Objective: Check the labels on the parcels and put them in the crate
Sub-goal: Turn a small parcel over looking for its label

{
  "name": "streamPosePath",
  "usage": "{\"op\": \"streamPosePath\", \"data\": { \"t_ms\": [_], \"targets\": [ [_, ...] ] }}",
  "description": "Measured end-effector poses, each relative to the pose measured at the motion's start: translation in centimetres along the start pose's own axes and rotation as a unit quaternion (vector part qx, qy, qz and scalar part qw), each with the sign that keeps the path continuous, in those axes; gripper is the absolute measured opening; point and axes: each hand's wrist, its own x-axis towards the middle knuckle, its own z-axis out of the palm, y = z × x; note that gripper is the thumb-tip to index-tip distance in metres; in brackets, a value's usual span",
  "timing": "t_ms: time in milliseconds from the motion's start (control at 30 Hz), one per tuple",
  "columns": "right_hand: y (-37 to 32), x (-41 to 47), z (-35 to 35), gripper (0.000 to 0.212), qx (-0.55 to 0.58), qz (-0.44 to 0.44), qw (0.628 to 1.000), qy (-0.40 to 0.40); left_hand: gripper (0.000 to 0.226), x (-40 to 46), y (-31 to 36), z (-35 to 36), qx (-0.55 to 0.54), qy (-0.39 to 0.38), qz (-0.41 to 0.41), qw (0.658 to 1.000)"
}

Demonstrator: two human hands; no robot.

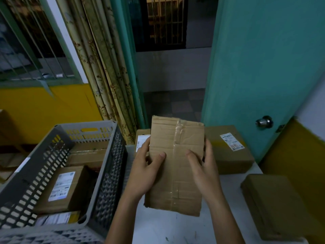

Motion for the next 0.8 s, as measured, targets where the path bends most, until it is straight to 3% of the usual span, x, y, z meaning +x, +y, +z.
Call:
{"op": "streamPosePath", "data": {
  "t_ms": [67, 233, 600, 667, 800],
  "targets": [
    [0.0, 0.0, -0.1, 0.067, -0.004, -0.009, 1.000, 0.010, 0.041, -0.1, 0.3, 0.1, -0.023, -0.006, -0.012, 1.000],
    [-0.1, -0.1, 0.1, 0.062, -0.025, -0.026, 0.999, 0.026, 0.065, 0.1, -0.2, 0.3, 0.049, 0.032, 0.039, 0.997],
    [0.1, 0.0, 0.5, 0.042, -0.038, -0.056, 0.997, 0.031, 0.073, 0.3, -0.5, 0.2, 0.027, 0.038, 0.052, 0.998],
    [-0.2, -0.1, 0.6, 0.036, -0.031, -0.059, 0.997, 0.025, 0.066, 0.3, -0.6, 0.2, 0.015, 0.052, 0.054, 0.997],
    [-0.6, 0.1, -0.4, 0.050, 0.002, -0.037, 0.999, -0.016, 0.057, 0.6, -0.7, -1.0, -0.033, 0.080, 0.043, 0.995]
  ]
}}
